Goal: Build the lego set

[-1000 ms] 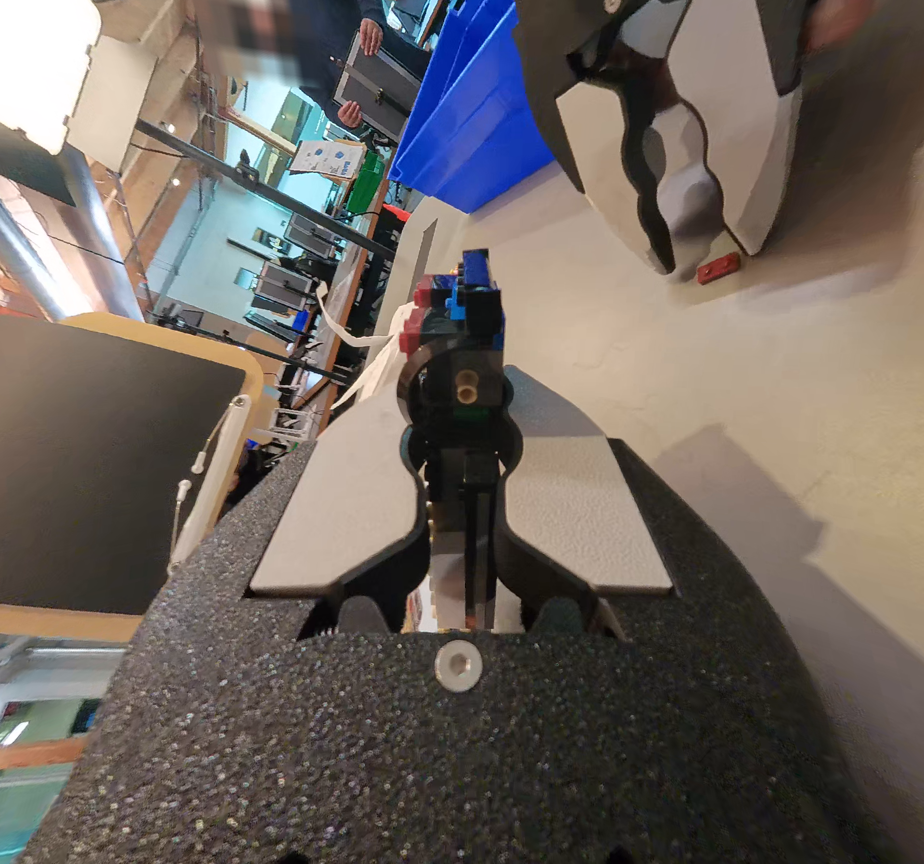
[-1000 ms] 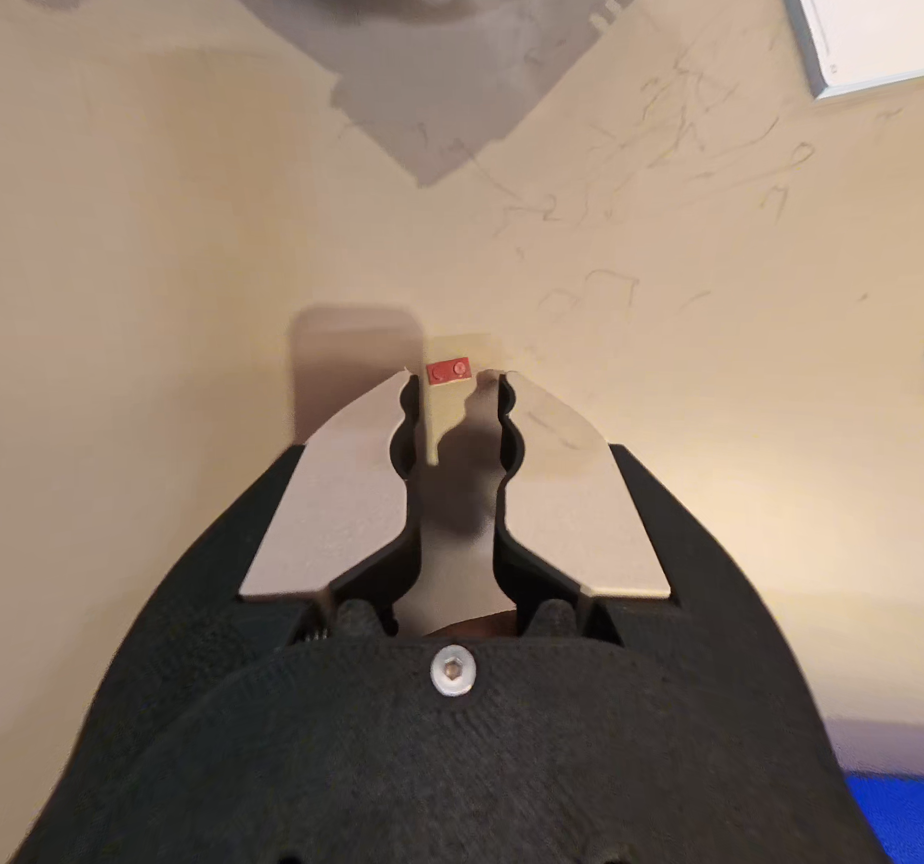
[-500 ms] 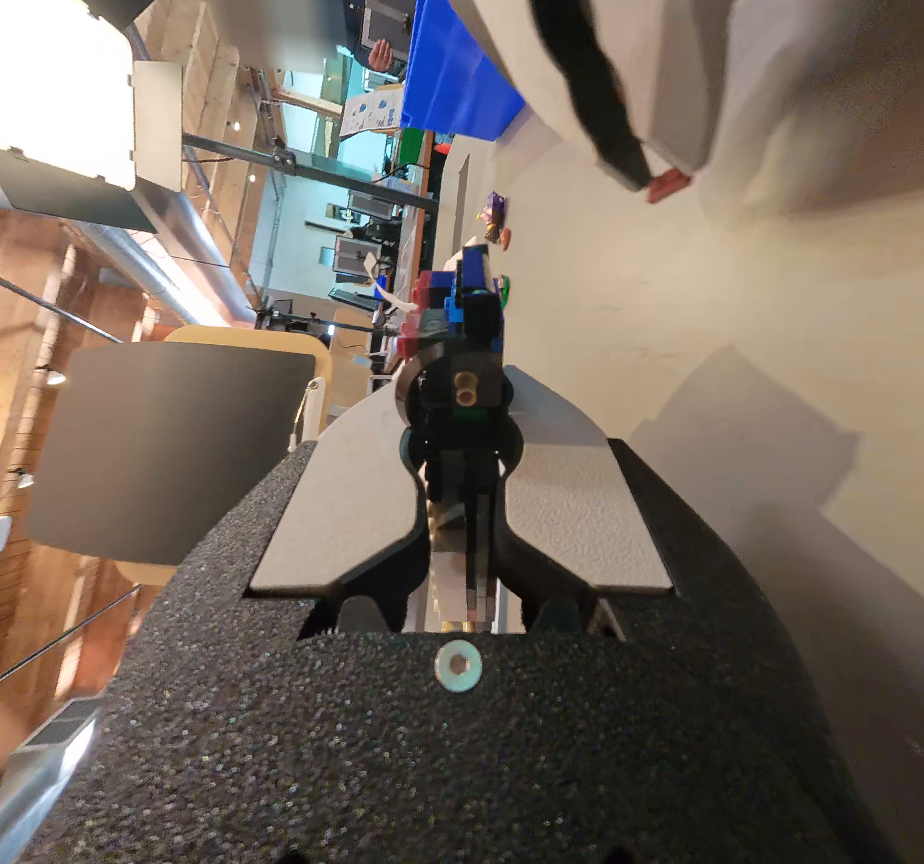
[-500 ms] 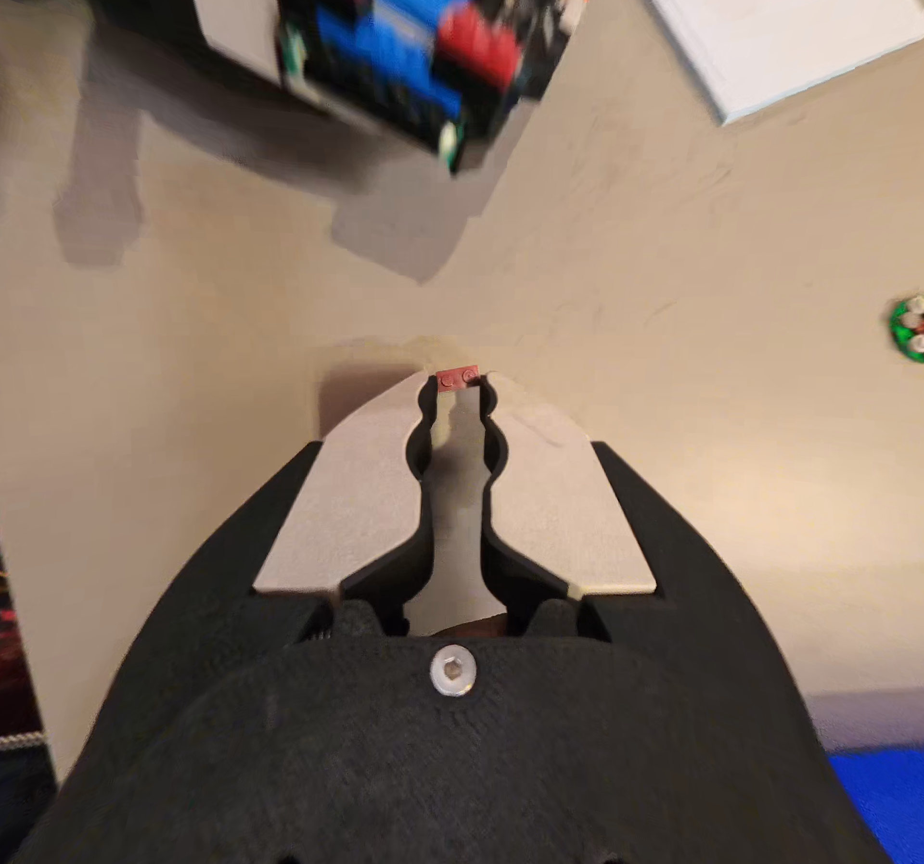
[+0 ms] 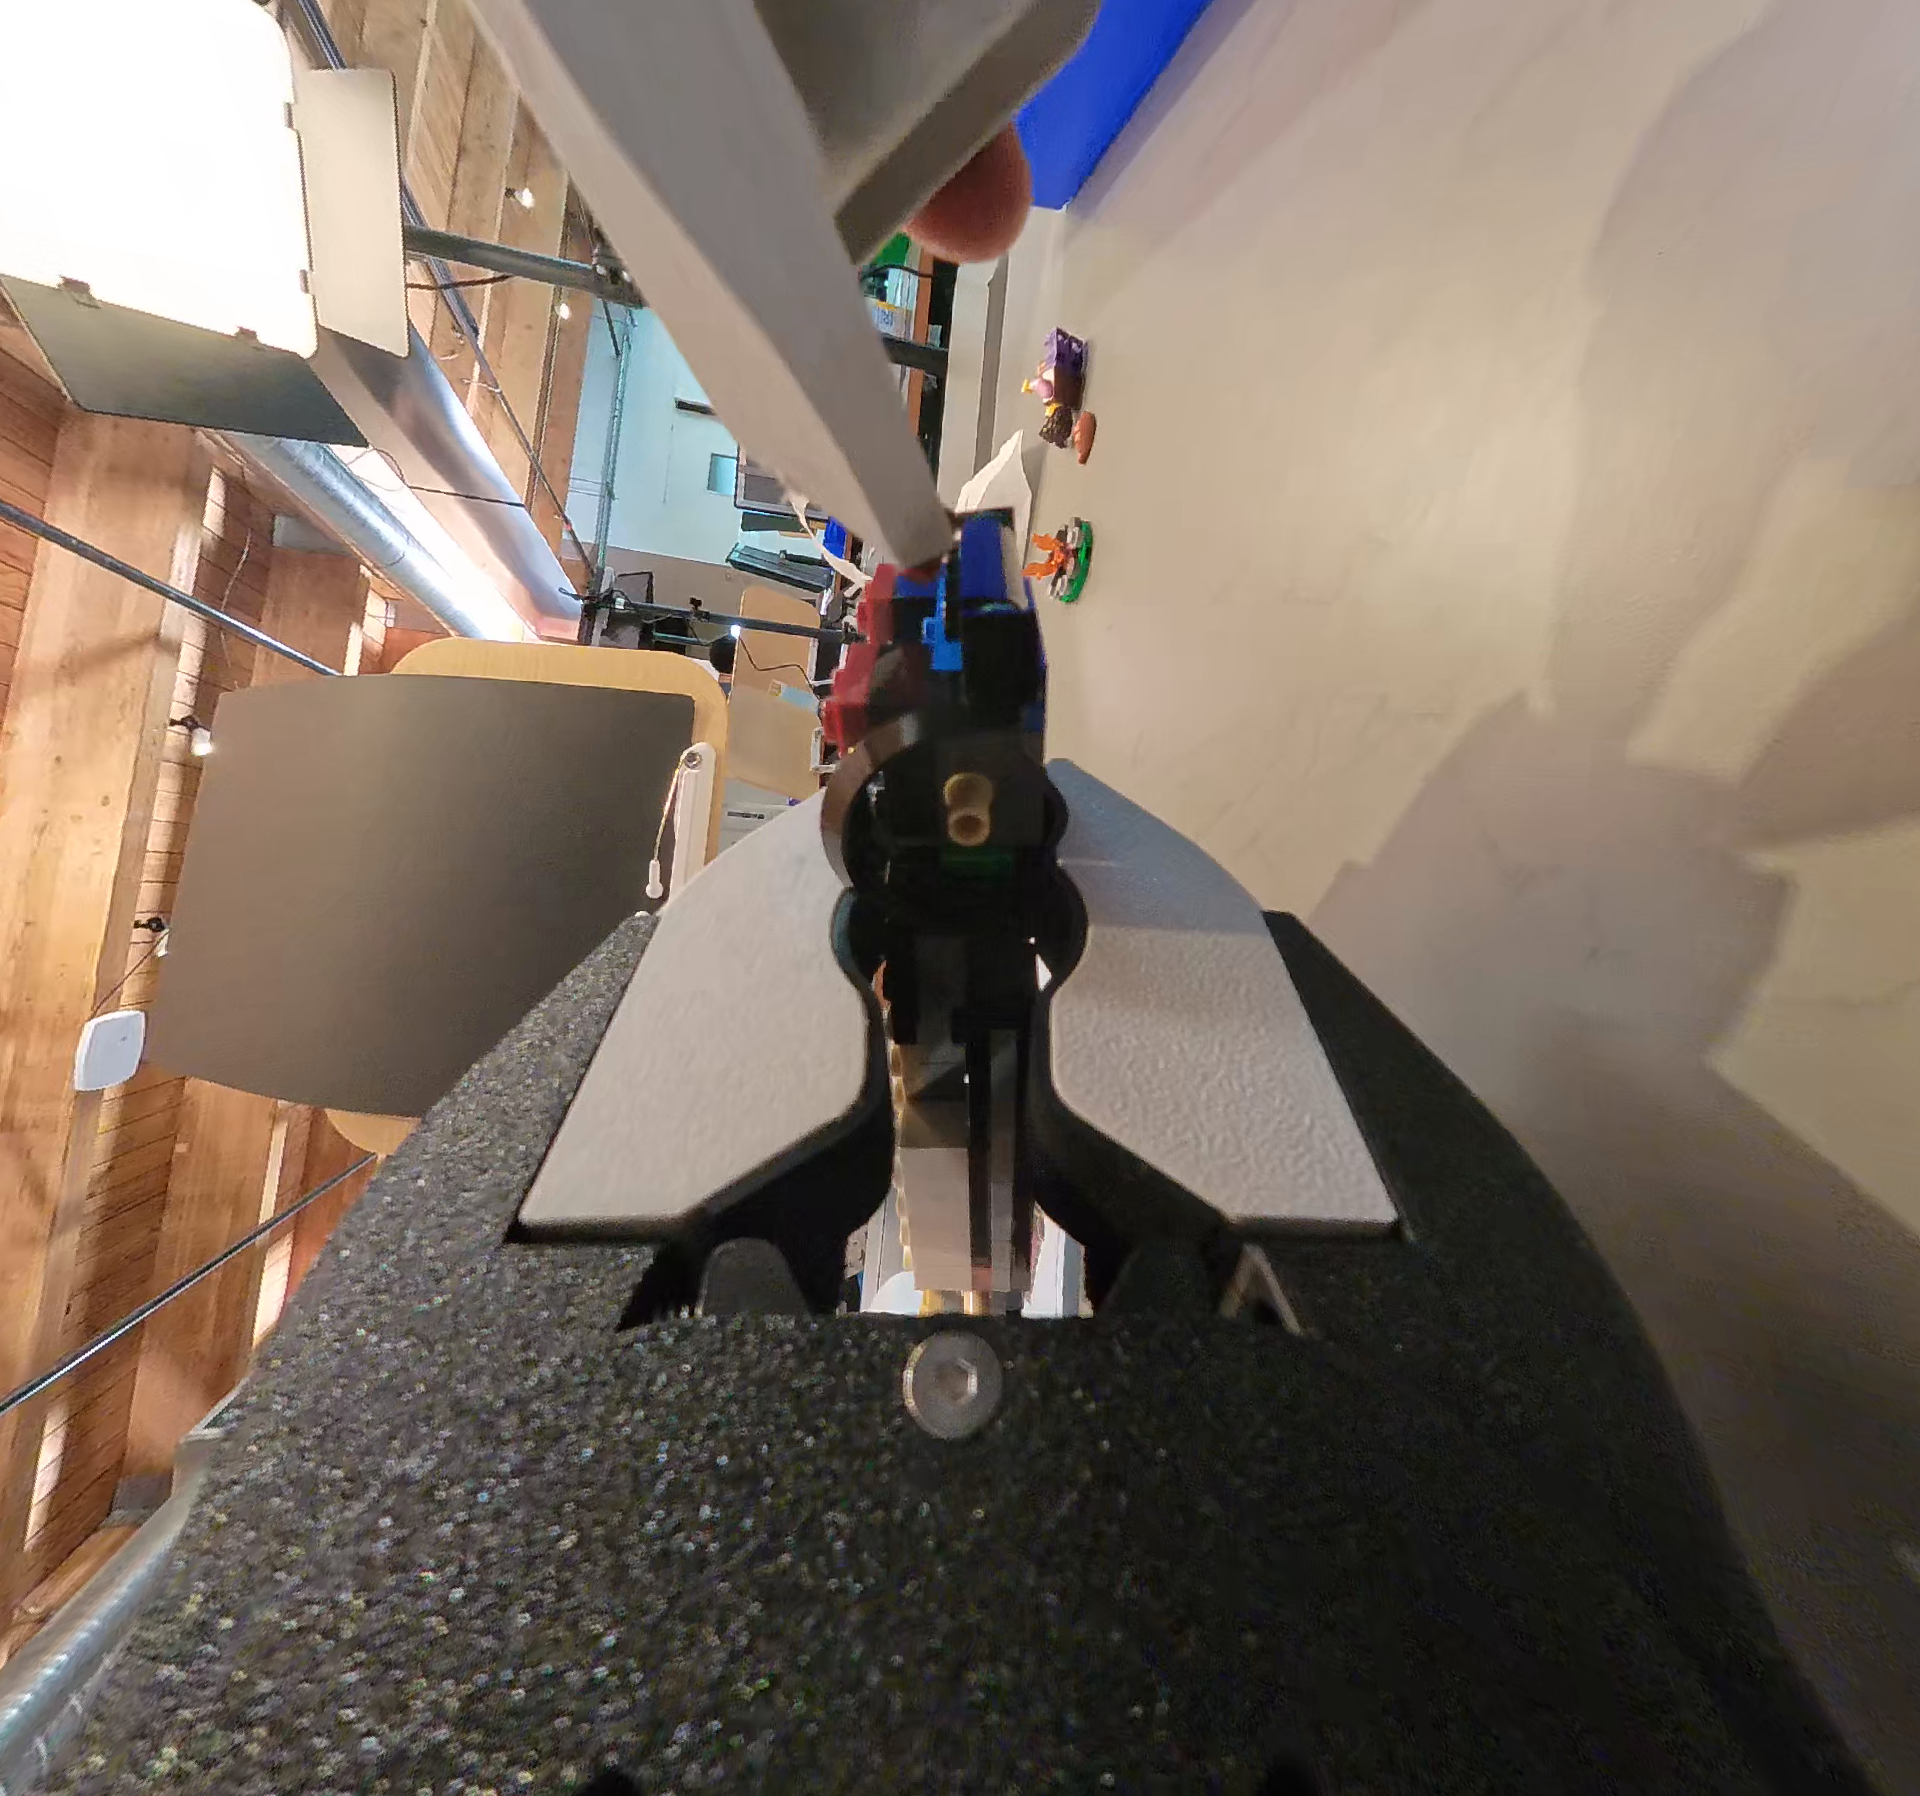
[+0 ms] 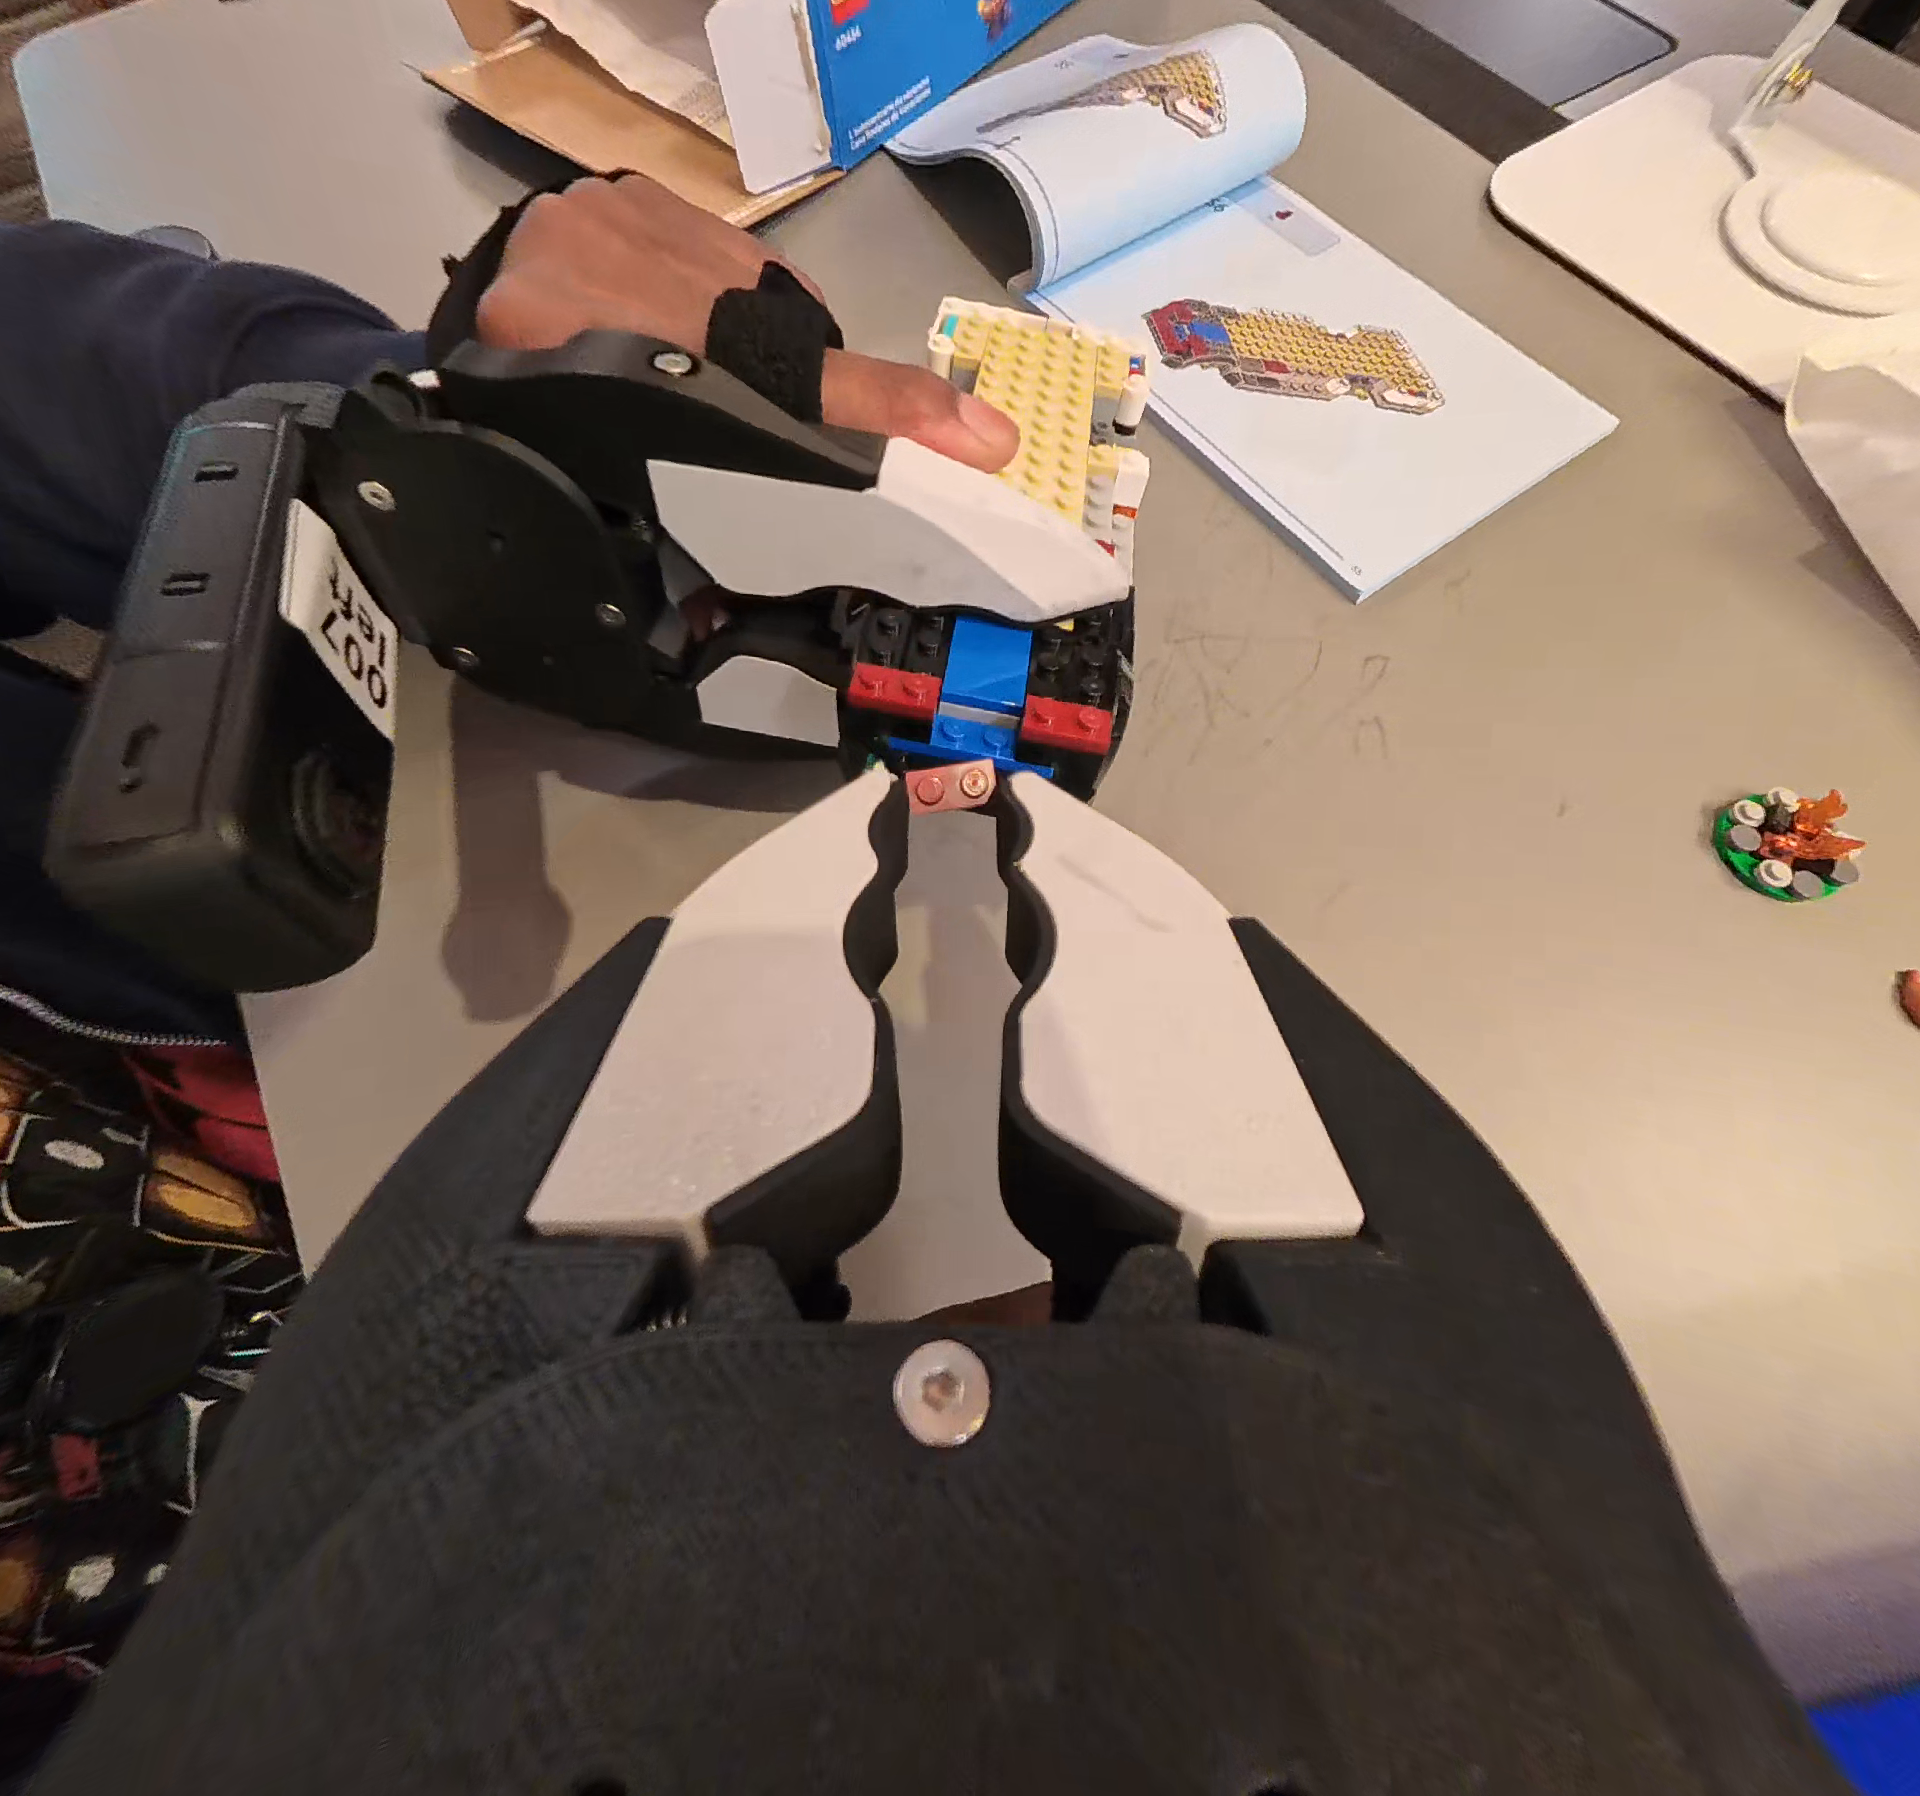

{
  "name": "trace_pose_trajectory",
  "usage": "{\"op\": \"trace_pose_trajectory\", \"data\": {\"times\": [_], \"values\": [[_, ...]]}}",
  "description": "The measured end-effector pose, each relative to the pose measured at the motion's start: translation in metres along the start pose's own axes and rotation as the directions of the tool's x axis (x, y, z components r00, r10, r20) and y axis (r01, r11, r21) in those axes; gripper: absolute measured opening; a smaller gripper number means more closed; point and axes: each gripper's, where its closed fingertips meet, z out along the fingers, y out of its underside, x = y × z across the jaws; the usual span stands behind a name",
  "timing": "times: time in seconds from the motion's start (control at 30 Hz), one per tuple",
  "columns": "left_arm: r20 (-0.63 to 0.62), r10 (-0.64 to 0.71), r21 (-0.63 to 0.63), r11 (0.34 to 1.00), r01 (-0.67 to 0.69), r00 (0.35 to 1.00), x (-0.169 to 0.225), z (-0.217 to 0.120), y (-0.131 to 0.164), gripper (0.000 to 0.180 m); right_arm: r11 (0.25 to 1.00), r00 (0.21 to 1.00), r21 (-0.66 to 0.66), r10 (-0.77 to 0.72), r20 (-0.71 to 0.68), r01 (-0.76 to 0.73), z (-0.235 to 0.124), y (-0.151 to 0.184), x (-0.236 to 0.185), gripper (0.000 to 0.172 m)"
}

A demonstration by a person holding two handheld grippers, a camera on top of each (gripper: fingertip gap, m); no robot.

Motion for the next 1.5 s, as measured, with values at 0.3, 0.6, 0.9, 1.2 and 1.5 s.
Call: {"op": "trace_pose_trajectory", "data": {"times": [0.3,0.6,0.9,1.2,1.5], "values": [[-0.008,0.003,-0.003,1.000,-0.003,1.000,0.0022,-0.0002,0.0015,0.026,0.999,1.000,-0.026,0.021,-0.019,-0.021,0.0030,0.0005,0.0020,0.016],[-0.016,-0.009,-0.004,1.000,0.009,1.000,0.0010,0.0001,0.0027,0.026,0.998,0.999,-0.032,0.048,-0.015,-0.049,0.0022,0.0014,0.0008,0.016],[-0.019,0.002,0.002,1.000,-0.002,1.000,0.0040,-0.0001,0.0006,0.026,0.997,0.998,-0.049,0.062,-0.020,-0.063,0.0024,0.0040,0.0021,0.016],[-0.014,-0.001,0.000,1.000,0.001,1.000,0.0014,-0.0004,0.0018,0.026,0.997,0.997,-0.043,0.067,-0.030,-0.069,0.0031,0.0016,0.0033,0.016],[-0.018,-0.008,0.004,1.000,0.008,1.000,0.0022,-0.0017,-0.0004,0.026,0.996,0.996,-0.025,0.087,-0.028,-0.088,0.0022,0.0002,0.0016,0.016]]}}
